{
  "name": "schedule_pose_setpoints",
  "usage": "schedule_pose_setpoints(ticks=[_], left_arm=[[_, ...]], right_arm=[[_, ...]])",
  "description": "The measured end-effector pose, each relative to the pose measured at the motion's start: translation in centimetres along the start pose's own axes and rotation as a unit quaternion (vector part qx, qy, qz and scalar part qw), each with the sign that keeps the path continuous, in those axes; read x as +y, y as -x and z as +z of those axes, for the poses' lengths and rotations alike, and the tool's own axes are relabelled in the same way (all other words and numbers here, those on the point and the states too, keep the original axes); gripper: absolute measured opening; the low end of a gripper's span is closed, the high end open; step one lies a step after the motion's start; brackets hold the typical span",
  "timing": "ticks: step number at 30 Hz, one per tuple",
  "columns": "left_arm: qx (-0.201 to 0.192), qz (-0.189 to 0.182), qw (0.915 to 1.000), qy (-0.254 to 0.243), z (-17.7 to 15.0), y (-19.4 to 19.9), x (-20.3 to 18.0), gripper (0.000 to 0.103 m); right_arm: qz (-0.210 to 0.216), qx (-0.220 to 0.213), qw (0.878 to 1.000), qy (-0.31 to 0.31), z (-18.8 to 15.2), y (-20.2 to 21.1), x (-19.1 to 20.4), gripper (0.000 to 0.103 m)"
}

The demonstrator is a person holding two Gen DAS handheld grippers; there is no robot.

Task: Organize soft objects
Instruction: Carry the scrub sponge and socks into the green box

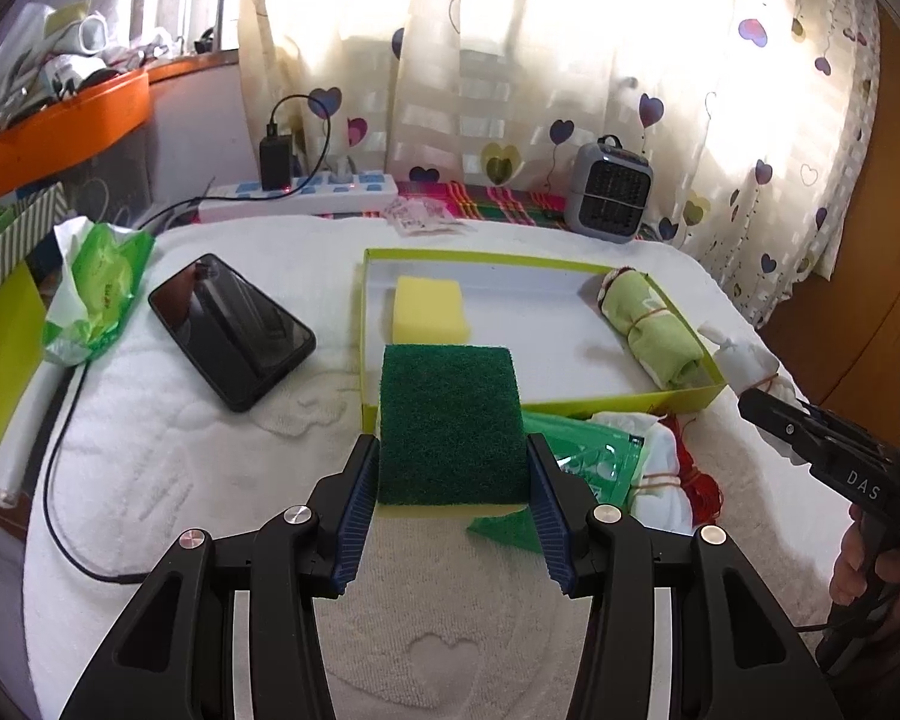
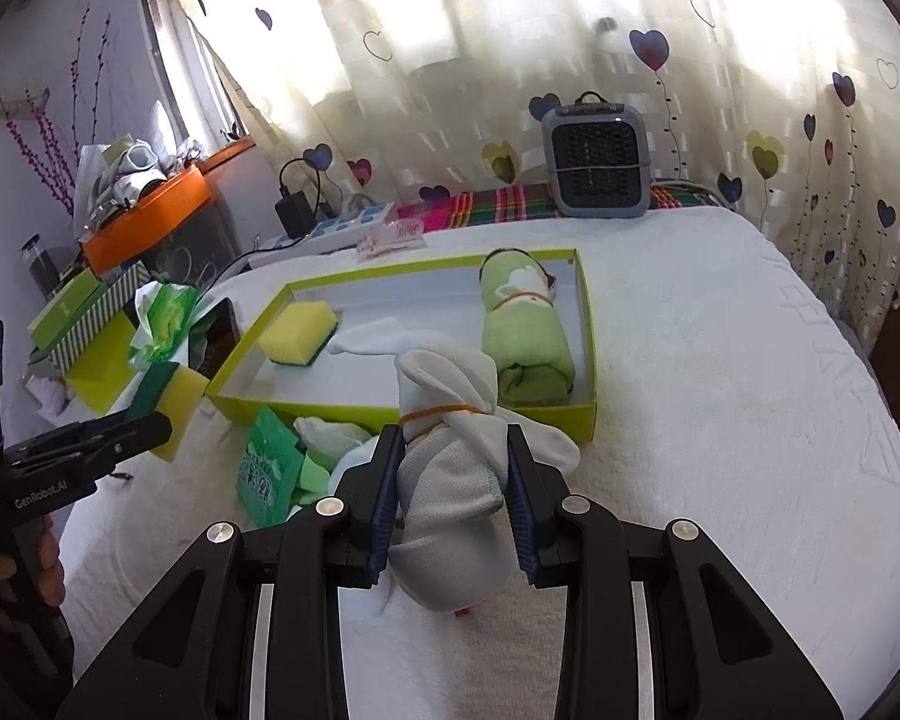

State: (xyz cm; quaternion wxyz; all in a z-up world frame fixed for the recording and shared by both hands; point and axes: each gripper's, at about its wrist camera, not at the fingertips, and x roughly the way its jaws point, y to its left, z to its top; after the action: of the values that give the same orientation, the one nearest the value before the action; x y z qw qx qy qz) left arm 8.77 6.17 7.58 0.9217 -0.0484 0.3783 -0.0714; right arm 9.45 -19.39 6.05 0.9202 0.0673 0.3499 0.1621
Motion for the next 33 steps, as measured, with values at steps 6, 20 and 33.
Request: schedule_pose_setpoints(ticks=[6, 20, 33], left_arm=[[-0.003, -0.002, 1.0000, -0.007, 1.3, -0.5, -0.2, 0.047], [0.009, -0.008, 0.9999, -0.005, 3.9, -3.6, 0.1, 0.047], [0.029, -0.014, 0.9994, -0.015, 4.5, -5.9, -0.6, 0.047]], right_arm=[[-0.003, -0.002, 1.000, 0.000, 0.9, -0.5, 0.1, 0.034], [-0.012, 0.004, 1.000, 0.009, 3.7, -3.5, 0.5, 0.034], [-0.016, 0.016, 0.999, 0.025, 5.6, -6.6, 1.5, 0.034]])
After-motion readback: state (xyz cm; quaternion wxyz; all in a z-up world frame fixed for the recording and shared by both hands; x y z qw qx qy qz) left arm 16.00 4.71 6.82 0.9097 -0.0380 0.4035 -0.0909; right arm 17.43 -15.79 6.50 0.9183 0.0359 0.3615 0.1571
